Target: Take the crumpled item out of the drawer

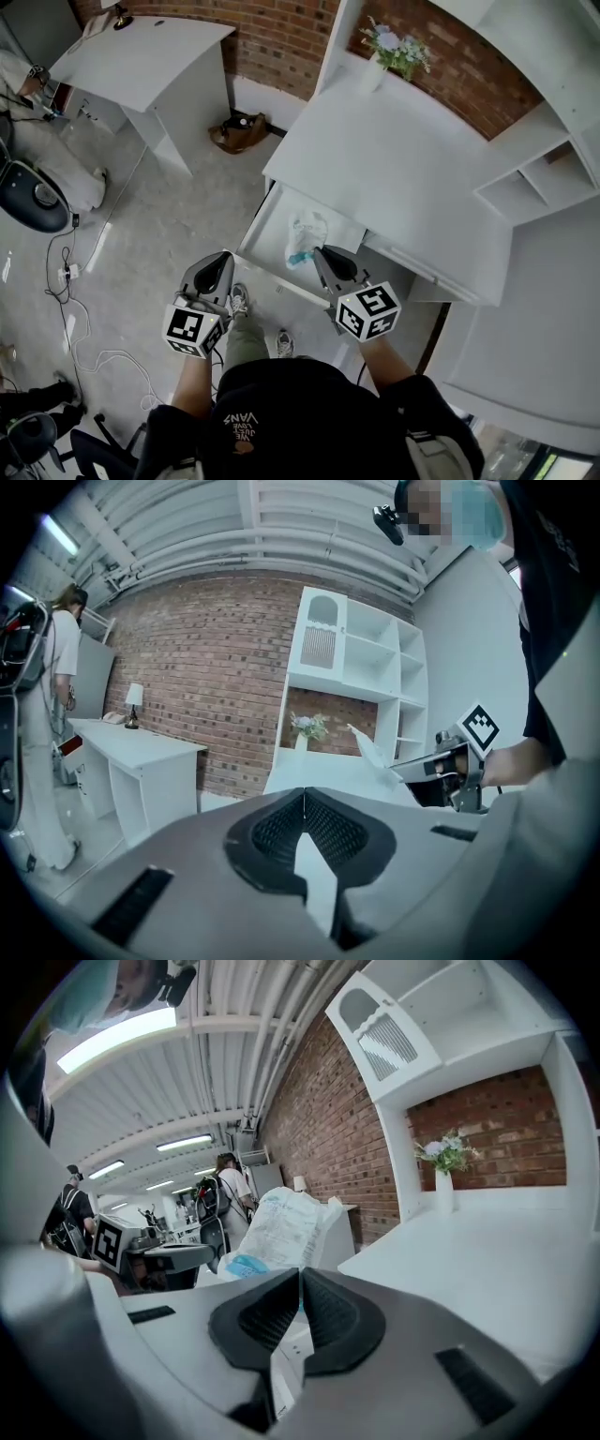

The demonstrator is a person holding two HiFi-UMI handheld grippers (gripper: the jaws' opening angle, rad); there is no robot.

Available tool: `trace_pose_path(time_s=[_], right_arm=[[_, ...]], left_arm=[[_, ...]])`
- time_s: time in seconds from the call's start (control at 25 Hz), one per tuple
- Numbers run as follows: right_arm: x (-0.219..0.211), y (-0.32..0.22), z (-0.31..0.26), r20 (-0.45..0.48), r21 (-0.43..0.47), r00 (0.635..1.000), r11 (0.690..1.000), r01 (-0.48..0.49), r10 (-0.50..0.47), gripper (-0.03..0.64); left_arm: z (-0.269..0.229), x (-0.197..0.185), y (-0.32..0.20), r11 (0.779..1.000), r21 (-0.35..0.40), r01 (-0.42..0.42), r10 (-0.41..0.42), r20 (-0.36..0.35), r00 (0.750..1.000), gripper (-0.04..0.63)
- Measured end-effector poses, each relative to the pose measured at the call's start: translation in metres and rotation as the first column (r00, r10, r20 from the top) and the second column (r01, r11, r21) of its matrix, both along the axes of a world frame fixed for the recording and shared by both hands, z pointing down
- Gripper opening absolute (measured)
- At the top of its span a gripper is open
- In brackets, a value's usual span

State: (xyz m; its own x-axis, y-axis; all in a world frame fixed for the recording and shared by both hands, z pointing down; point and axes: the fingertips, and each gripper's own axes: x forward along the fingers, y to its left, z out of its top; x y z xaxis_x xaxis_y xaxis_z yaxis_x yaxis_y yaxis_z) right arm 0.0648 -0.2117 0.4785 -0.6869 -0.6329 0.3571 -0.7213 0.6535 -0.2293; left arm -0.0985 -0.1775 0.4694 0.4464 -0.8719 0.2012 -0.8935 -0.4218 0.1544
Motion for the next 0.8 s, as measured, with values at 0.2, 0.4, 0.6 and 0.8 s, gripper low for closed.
trace_pose_path(time_s=[0.2, 0.4, 0.6, 0.8], right_arm=[[0.006, 0.027, -0.031, 0.013, 0.051, 1.0, 0.998, 0.026, -0.027, 0.012], [0.024, 0.046, -0.059, 0.019, 0.106, 0.999, 0.994, 0.025, -0.028, 0.012], [0.043, 0.067, -0.08, 0.027, 0.135, 1.0, 0.991, 0.007, -0.01, 0.012], [0.061, 0.082, -0.092, 0.045, 0.147, 0.999, 0.989, -0.033, 0.027, 0.012]], left_arm=[[-0.021, 0.01, 0.022, 1.0, 0.031, 0.002, -0.002, 0.007, 1.0, 0.006], [-0.041, 0.019, 0.04, 0.998, 0.062, 0.009, -0.01, 0.024, 1.0, 0.006], [-0.062, 0.027, 0.062, 0.996, 0.087, 0.01, -0.013, 0.042, 0.999, 0.006], [-0.072, 0.035, 0.08, 0.995, 0.102, 0.011, -0.015, 0.04, 0.999, 0.006]])
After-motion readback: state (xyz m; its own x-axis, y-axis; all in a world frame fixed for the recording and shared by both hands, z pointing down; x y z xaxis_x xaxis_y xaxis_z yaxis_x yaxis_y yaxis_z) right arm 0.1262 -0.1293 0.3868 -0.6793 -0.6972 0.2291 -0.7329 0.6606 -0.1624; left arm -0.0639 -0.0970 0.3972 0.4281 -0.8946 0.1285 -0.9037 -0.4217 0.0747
